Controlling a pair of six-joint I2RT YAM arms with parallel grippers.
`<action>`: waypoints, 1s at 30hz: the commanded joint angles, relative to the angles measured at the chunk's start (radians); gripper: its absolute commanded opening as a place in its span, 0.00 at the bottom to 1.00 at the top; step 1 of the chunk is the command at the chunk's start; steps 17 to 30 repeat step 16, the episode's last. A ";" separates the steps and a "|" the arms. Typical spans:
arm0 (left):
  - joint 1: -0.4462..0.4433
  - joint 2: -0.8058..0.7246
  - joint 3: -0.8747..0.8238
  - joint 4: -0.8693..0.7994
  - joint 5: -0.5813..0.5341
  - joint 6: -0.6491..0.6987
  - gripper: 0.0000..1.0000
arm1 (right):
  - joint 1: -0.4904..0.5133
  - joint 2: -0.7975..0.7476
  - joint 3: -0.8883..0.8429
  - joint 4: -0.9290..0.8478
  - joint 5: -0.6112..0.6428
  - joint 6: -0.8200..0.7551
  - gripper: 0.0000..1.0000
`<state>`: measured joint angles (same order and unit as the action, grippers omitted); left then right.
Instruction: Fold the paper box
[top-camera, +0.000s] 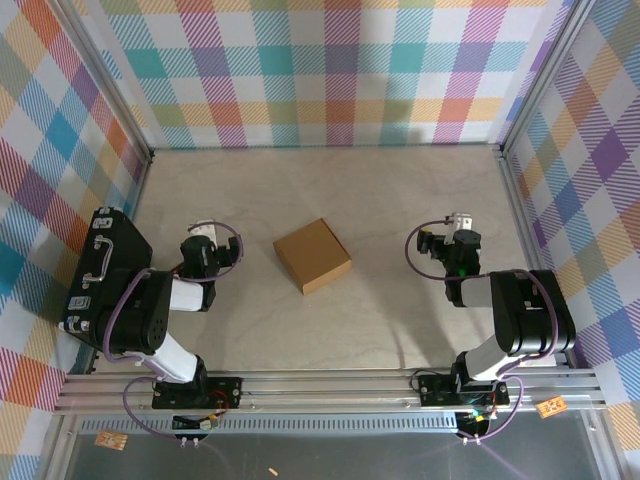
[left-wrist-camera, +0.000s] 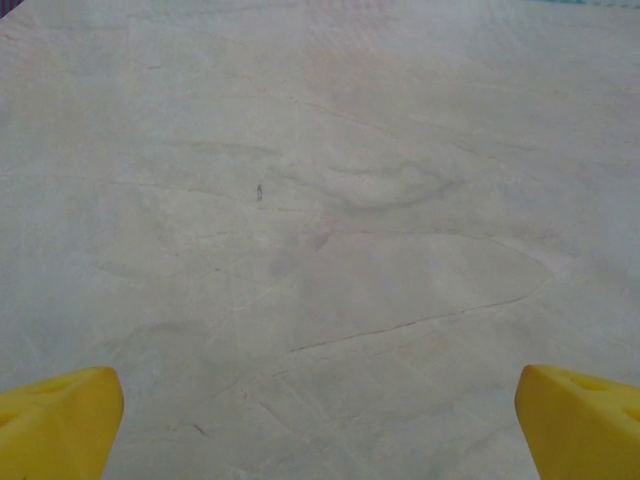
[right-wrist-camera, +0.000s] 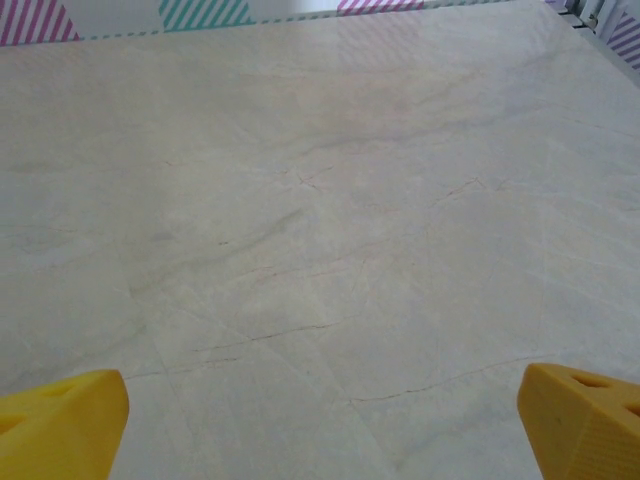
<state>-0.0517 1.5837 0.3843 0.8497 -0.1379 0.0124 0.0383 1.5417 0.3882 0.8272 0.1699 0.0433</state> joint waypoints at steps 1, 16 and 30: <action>0.001 -0.005 0.007 0.050 0.030 -0.009 1.00 | -0.007 -0.003 0.000 0.055 -0.019 0.000 0.99; 0.001 -0.005 0.006 0.054 0.030 -0.008 1.00 | -0.008 -0.002 0.010 0.035 -0.068 -0.017 0.99; 0.001 -0.005 0.006 0.054 0.030 -0.008 1.00 | -0.008 -0.002 0.010 0.035 -0.068 -0.017 0.99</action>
